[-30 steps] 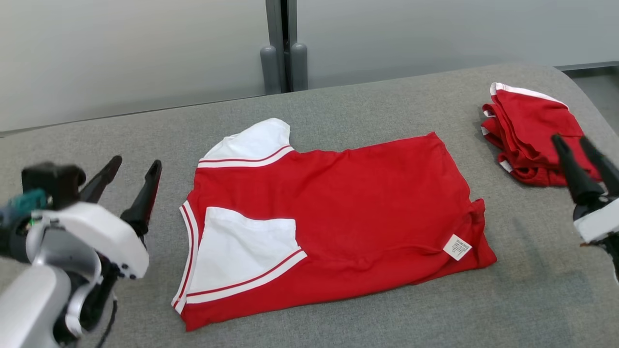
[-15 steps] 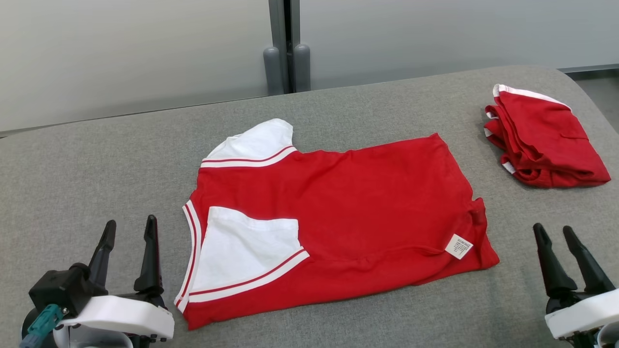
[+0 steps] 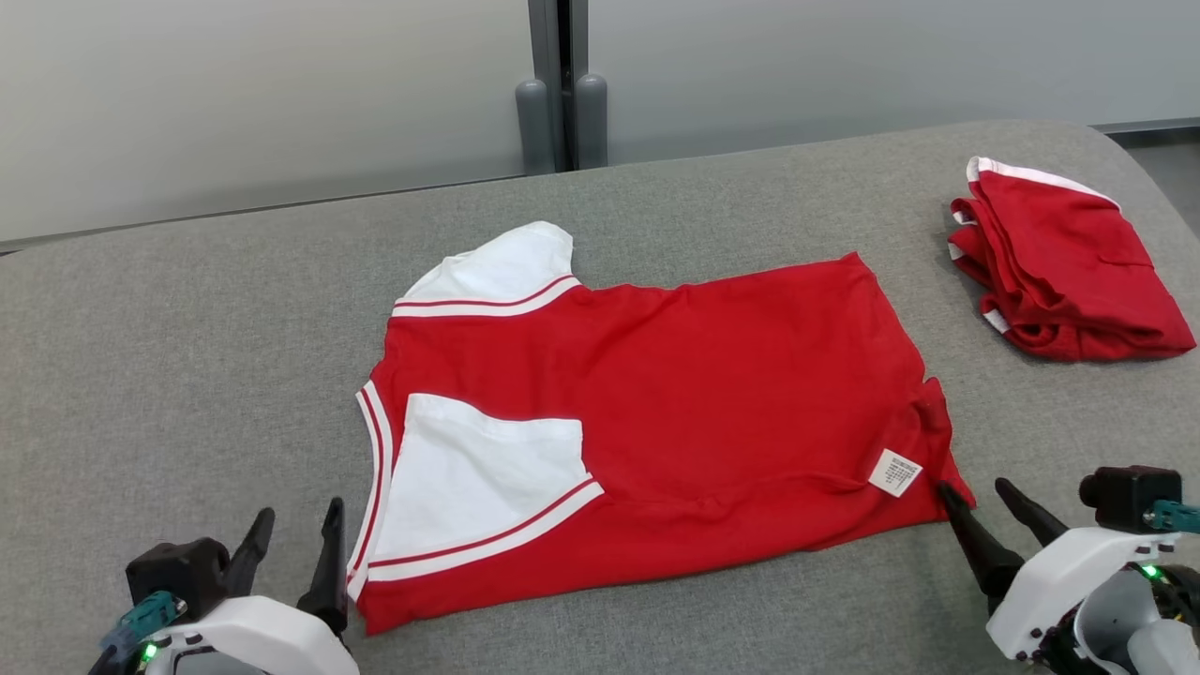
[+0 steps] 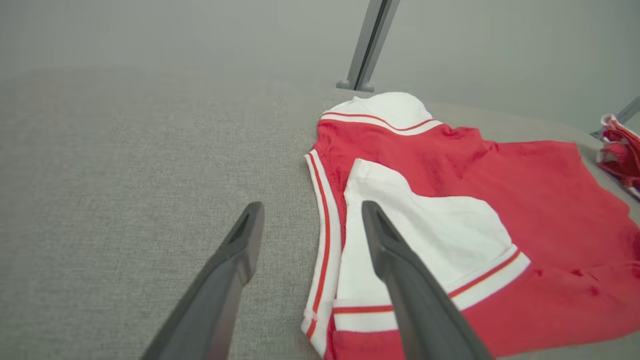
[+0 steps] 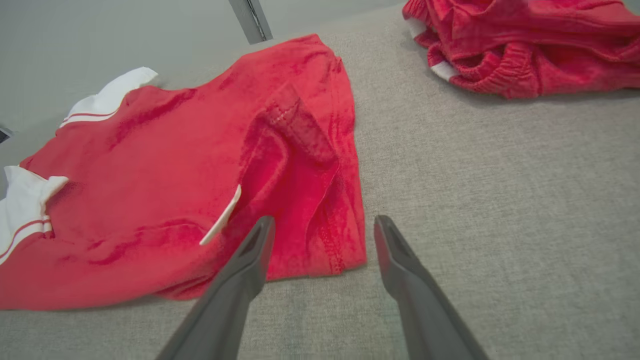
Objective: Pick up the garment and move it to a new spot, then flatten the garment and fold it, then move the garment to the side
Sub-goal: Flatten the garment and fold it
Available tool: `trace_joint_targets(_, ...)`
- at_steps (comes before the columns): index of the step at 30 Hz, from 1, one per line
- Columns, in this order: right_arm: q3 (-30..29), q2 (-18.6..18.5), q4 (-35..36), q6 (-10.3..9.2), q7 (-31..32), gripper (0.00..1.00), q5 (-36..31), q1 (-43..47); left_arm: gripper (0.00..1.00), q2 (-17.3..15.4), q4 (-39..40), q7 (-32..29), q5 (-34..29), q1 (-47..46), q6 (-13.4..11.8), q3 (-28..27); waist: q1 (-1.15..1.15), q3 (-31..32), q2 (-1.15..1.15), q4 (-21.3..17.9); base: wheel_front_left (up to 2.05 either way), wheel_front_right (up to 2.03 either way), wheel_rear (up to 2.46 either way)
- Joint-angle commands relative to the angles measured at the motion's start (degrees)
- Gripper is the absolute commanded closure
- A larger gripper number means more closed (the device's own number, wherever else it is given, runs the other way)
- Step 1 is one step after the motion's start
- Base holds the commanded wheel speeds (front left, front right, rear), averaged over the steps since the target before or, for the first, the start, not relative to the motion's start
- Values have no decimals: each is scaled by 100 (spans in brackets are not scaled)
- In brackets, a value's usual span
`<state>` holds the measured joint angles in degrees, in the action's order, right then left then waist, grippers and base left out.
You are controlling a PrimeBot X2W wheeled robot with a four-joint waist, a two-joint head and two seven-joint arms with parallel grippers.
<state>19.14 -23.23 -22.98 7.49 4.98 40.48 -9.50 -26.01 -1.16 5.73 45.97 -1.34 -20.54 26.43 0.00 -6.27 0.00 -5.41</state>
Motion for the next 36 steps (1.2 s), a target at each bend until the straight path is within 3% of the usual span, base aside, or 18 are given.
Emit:
trace_joint_targets(1,3,3,-59,-1,68,0,-88,-71,0,-39,-70,-40,-24,3,28,30,0,-36,0,14,0,0,0)
trace_joint_targets(10,-79,254,-609,-1,420,0,-824,-458,0,54,-569,-697,99,-304,297,478,0,-286,0,73,0,0,0)
trace_joint_targets(23,-7,354,-902,-1,661,0,-772,-669,0,63,-923,-1377,254,-471,464,771,0,-472,0,64,0,0,0)
trace_joint_targets(24,33,346,-939,-1,705,0,-745,-695,47,85,-914,-1393,282,-486,484,780,0,-481,0,63,0,0,0)
trace_joint_targets(25,67,347,-977,-1,740,0,-701,-725,72,99,-900,-1421,295,-501,518,792,0,-485,0,66,0,0,0)
trace_joint_targets(26,93,346,-1015,-1,775,15,-670,-753,100,105,-888,-1453,309,-517,546,807,0,-484,0,71,0,0,0)
trace_joint_targets(27,115,342,-1065,-1,810,51,-635,-769,100,103,-885,-1465,315,-526,558,823,0,-478,0,78,0,0,0)
trace_joint_targets(28,142,339,-1104,-1,845,60,-596,-789,100,98,-901,-1467,325,-538,578,819,0,-471,0,85,0,0,0)
trace_joint_targets(29,153,323,-1126,-1,858,76,-558,-806,100,91,-924,-1437,327,-559,574,801,0,-460,0,95,0,0,0)
trace_joint_targets(30,158,301,-1132,-1,833,100,-539,-827,100,77,-954,-1422,331,-570,595,788,0,-437,0,107,0,0,0)
trace_joint_targets(36,128,98,-974,-5,739,100,-379,-755,100,-35,-797,-1398,389,-466,613,712,0,-257,0,191,0,0,0)
